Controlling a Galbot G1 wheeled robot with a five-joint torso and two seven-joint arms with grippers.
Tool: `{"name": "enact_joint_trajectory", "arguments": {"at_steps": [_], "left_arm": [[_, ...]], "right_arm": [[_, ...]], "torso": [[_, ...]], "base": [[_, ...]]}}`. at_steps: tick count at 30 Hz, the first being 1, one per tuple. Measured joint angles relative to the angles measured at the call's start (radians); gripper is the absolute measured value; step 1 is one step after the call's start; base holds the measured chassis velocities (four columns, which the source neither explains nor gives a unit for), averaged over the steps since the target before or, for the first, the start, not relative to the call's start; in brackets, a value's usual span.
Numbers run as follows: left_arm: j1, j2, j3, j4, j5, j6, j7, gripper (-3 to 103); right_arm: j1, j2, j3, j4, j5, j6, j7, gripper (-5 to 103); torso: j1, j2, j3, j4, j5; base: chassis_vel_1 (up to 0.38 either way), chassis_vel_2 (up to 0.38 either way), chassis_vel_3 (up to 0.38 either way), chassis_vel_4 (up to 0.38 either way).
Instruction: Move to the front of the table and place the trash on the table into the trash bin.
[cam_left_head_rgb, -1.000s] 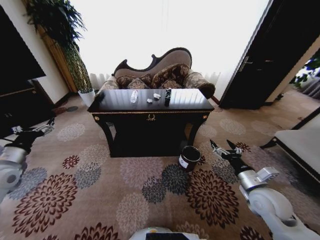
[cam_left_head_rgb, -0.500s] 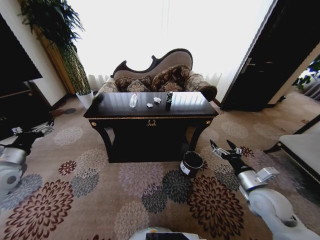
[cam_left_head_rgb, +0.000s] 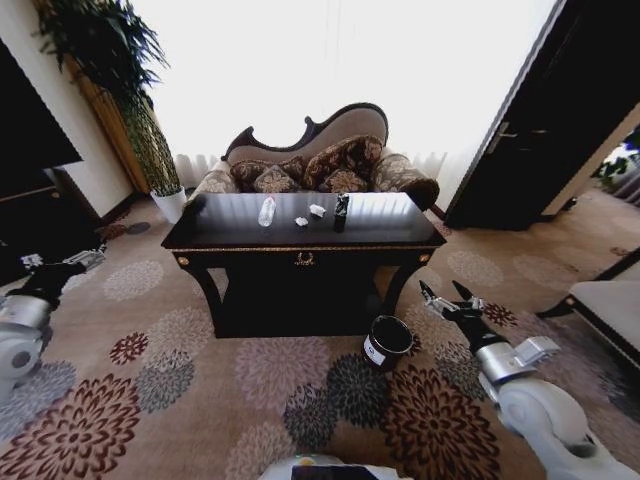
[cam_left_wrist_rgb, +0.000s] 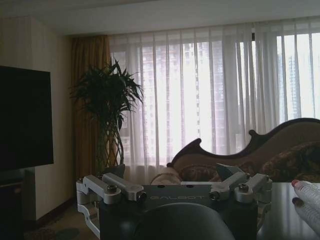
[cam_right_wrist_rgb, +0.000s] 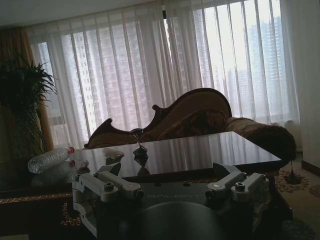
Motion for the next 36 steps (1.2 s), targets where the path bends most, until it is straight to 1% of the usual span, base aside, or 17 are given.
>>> {"name": "enact_joint_trajectory", "arguments": {"at_steps": [12, 22, 27, 33, 36], "left_arm": [[-0.001, 0.002, 0.005, 0.003, 0.000, -0.001, 0.001, 100], [-0.004, -0.001, 0.014, 0.005, 0.007, -0.001, 0.001, 100], [-0.004, 0.000, 0.023, 0.007, 0.024, -0.005, 0.003, 100], [-0.013, 0.009, 0.043, 0.003, 0.027, -0.006, 0.009, 100], [-0.022, 0.020, 0.074, -0.003, 0.014, -0.010, 0.007, 100]], "right_arm": [[0.005, -0.003, -0.003, -0.007, -0.026, 0.014, -0.022, 100], [0.007, 0.000, -0.005, -0.016, -0.033, 0.017, -0.025, 100], [0.012, 0.003, -0.009, -0.021, -0.050, 0.017, -0.021, 100], [0.011, 0.009, -0.011, -0.021, -0.064, 0.015, -0.012, 100], [0.015, 0.011, -0.019, -0.023, -0.075, 0.021, -0.005, 100]], "torso": [[0.000, 0.000, 0.000, 0.0000, 0.0001], [0.000, 0.000, 0.000, 0.0000, 0.0001], [0.000, 0.000, 0.000, 0.0000, 0.0000], [0.000, 0.000, 0.000, 0.0001, 0.0000], [0.000, 0.000, 0.000, -0.0001, 0.0001]], "base": [[-0.121, 0.126, 0.132, -0.132], [-0.146, 0.151, 0.162, -0.146], [-0.119, 0.117, 0.128, -0.123], [-0.098, 0.105, 0.114, -0.103], [-0.074, 0.077, 0.088, -0.074]]}}
